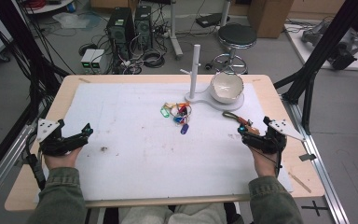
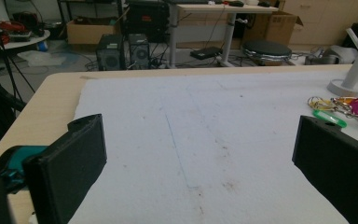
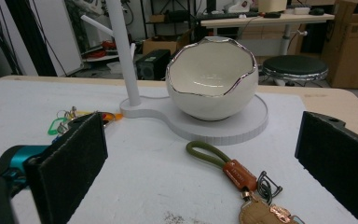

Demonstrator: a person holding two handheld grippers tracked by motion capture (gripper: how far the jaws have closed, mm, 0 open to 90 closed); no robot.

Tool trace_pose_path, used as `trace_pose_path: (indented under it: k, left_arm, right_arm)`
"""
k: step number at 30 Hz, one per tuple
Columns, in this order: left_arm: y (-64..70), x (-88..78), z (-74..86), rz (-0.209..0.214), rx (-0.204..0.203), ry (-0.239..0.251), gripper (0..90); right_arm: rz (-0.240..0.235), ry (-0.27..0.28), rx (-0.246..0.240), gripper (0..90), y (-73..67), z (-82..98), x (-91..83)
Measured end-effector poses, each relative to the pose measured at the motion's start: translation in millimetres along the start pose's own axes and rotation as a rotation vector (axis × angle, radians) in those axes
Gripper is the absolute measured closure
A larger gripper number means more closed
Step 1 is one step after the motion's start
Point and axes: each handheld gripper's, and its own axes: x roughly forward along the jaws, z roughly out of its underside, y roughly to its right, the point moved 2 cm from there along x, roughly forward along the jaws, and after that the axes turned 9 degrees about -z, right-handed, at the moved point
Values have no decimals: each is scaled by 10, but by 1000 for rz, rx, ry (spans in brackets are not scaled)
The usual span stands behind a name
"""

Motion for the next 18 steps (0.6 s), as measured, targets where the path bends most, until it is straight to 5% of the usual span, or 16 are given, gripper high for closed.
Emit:
trace_pose_path:
  k: [18]
  left_arm:
    - [1, 17, 12, -2, 3, -20, 32]
  right_arm:
    - [-20, -14, 16, 12, -6, 7, -8]
